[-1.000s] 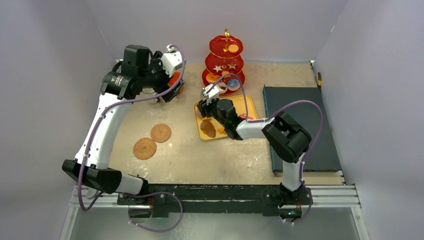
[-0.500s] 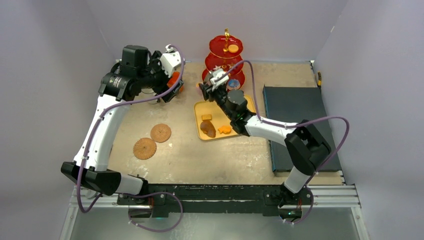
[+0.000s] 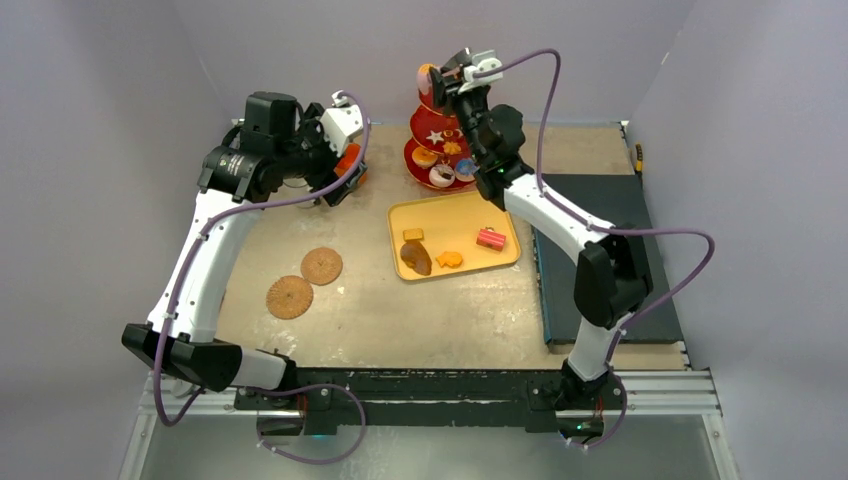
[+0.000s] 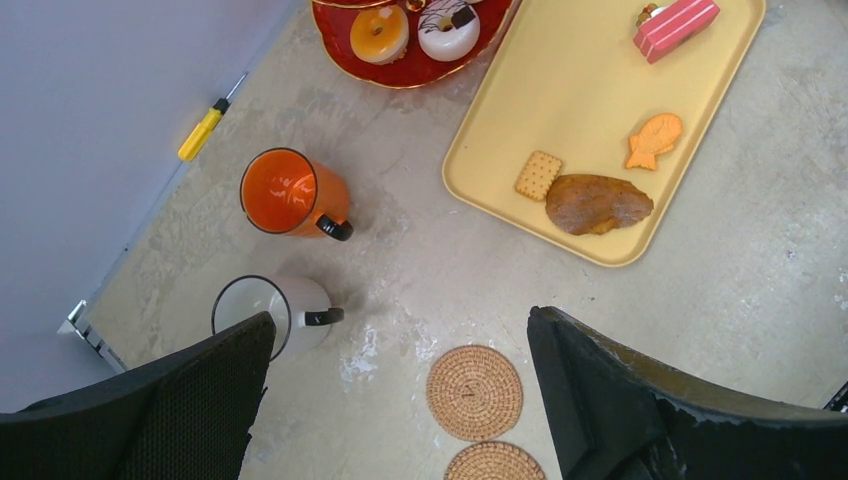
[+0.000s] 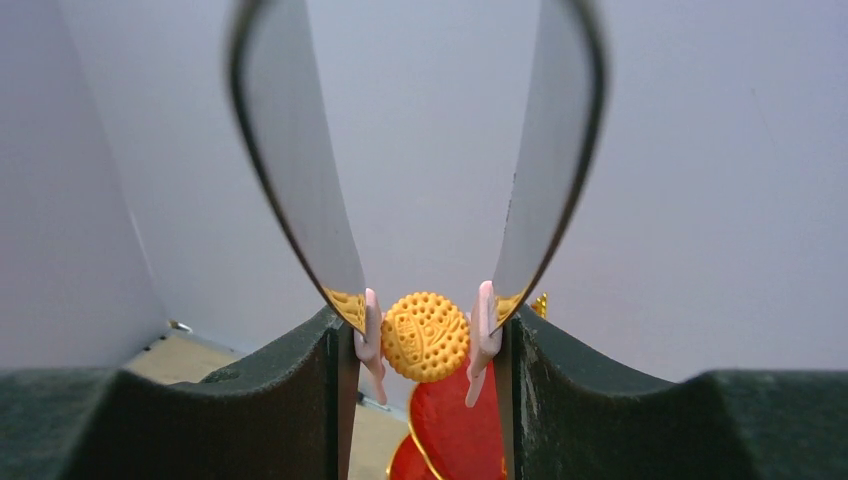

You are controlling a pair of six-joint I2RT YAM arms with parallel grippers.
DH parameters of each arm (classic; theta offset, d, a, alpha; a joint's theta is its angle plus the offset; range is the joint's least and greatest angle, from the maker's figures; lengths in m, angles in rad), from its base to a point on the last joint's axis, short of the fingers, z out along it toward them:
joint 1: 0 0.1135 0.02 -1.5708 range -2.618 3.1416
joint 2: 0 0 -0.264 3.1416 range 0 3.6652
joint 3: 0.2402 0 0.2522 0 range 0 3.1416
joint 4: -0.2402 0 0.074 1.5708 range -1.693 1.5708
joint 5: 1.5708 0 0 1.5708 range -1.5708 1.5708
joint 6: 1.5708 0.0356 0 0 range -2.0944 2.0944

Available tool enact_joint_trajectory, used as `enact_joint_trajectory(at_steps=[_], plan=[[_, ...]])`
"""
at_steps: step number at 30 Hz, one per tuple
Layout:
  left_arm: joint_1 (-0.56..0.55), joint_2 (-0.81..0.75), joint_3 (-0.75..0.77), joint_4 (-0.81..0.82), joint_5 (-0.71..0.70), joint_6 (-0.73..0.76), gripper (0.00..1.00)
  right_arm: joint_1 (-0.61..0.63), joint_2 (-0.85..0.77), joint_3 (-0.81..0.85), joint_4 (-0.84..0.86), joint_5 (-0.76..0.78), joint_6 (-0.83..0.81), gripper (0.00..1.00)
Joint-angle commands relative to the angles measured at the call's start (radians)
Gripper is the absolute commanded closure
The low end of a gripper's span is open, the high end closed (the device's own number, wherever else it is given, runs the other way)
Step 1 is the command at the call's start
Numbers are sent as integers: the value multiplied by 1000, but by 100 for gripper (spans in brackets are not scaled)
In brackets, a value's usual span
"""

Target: Serve the afternoon tea

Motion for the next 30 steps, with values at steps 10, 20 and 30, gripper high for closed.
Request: enact_joint_trajectory(at_steps=[10, 20, 30], plan=[[6, -26, -13, 22, -8, 31, 3, -36, 120, 112, -21, 23, 20, 55], [6, -26, -14, 24, -7, 29, 3, -41, 89, 87, 7, 17, 13, 39], [6, -26, -2, 22, 5, 18, 3, -27, -84, -97, 47, -14, 9, 37]])
